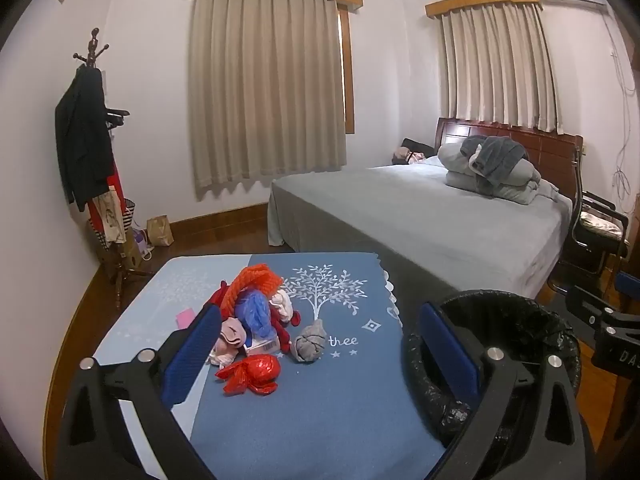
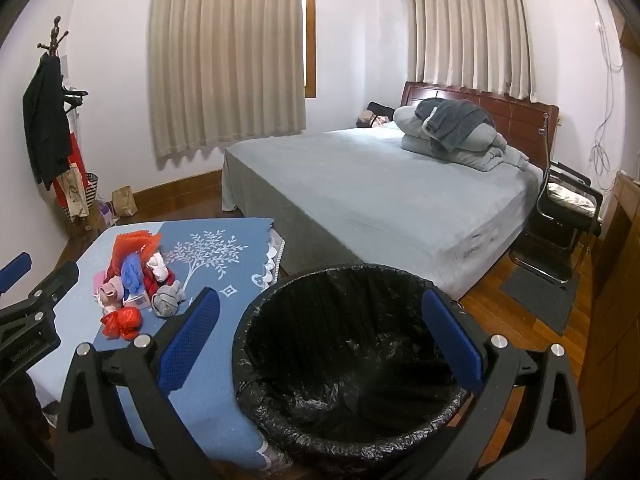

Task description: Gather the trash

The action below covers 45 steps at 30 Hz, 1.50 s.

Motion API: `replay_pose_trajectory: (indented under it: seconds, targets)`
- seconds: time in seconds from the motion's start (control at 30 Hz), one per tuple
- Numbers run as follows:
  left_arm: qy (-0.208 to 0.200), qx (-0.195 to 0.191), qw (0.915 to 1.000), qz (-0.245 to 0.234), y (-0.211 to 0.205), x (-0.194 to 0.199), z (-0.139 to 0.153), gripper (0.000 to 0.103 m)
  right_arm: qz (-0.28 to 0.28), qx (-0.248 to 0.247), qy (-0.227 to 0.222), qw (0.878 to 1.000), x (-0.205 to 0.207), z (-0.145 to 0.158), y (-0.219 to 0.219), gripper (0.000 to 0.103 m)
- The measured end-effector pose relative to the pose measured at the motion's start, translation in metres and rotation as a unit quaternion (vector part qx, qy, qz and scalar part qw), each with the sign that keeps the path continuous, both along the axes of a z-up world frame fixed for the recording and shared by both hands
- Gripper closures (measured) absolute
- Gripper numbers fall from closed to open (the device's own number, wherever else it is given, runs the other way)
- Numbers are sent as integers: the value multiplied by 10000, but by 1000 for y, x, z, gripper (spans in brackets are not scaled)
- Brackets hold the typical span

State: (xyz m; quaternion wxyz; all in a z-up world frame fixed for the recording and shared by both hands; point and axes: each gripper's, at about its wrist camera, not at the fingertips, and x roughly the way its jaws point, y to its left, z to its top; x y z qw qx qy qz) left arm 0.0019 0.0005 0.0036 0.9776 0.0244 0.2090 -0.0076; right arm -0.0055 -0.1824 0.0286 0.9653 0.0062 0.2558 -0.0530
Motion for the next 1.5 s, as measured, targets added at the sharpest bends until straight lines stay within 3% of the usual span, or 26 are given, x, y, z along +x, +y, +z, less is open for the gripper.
replay_pose_trajectory:
  seconds: [1.5]
  targets:
    - [10, -7, 10000, -5, 0, 0, 0, 6, -7, 21, 41, 10000, 2, -3, 0, 5]
